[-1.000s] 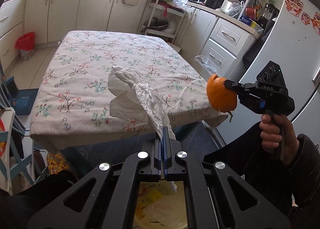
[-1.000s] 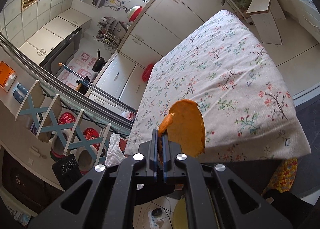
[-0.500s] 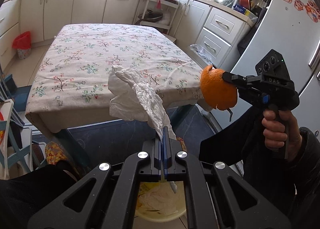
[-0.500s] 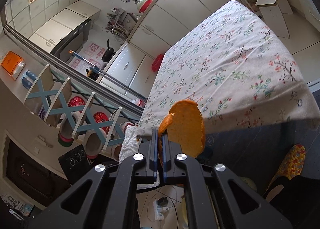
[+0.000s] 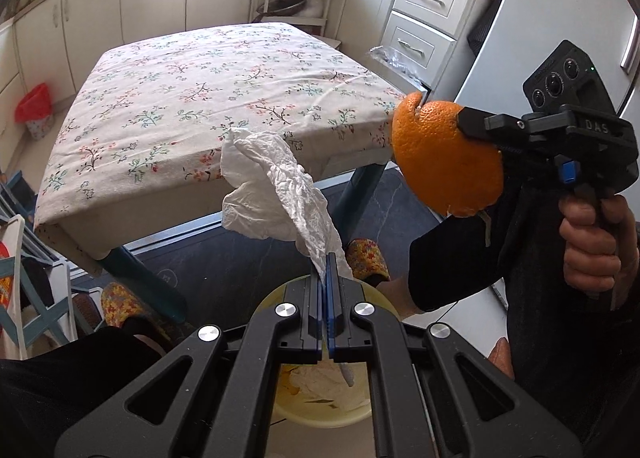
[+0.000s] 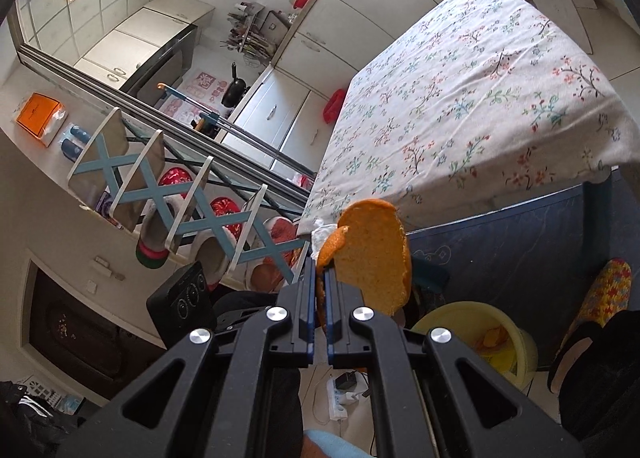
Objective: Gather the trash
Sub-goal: 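Carry the orange peel and white tissue from the table over the basin, then open both grippers to drop the peel and tissue into the basin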
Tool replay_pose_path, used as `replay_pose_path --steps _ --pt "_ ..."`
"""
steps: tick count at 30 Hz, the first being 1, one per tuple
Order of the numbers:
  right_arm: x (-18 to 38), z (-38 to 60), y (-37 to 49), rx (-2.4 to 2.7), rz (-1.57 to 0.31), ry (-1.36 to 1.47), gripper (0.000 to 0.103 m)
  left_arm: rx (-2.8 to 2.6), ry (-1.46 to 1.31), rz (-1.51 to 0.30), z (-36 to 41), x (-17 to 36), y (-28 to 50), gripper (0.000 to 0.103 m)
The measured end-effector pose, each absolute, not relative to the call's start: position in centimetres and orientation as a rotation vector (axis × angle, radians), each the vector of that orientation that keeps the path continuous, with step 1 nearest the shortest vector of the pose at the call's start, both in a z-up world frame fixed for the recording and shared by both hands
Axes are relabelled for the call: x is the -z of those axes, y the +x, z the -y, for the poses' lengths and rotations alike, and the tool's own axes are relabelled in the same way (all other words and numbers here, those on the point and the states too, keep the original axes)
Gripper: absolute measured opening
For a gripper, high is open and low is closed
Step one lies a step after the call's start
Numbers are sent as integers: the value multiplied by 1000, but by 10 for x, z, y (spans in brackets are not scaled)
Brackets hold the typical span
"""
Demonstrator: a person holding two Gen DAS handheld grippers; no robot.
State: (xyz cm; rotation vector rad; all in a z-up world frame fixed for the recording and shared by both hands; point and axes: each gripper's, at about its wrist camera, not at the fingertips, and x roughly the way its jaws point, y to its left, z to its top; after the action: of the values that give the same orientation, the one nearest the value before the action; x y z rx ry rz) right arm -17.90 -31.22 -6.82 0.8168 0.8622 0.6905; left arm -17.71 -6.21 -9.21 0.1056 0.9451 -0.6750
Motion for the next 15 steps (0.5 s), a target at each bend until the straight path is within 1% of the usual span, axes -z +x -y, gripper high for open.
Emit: replay_pose_path --steps 12,15 --pt "73 302 -189 -714 -900 810 5 673 148 -952 67 95 -181 2" --pt "78 298 -190 -693 -939 800 5 671 176 -980 72 100 -180 2"
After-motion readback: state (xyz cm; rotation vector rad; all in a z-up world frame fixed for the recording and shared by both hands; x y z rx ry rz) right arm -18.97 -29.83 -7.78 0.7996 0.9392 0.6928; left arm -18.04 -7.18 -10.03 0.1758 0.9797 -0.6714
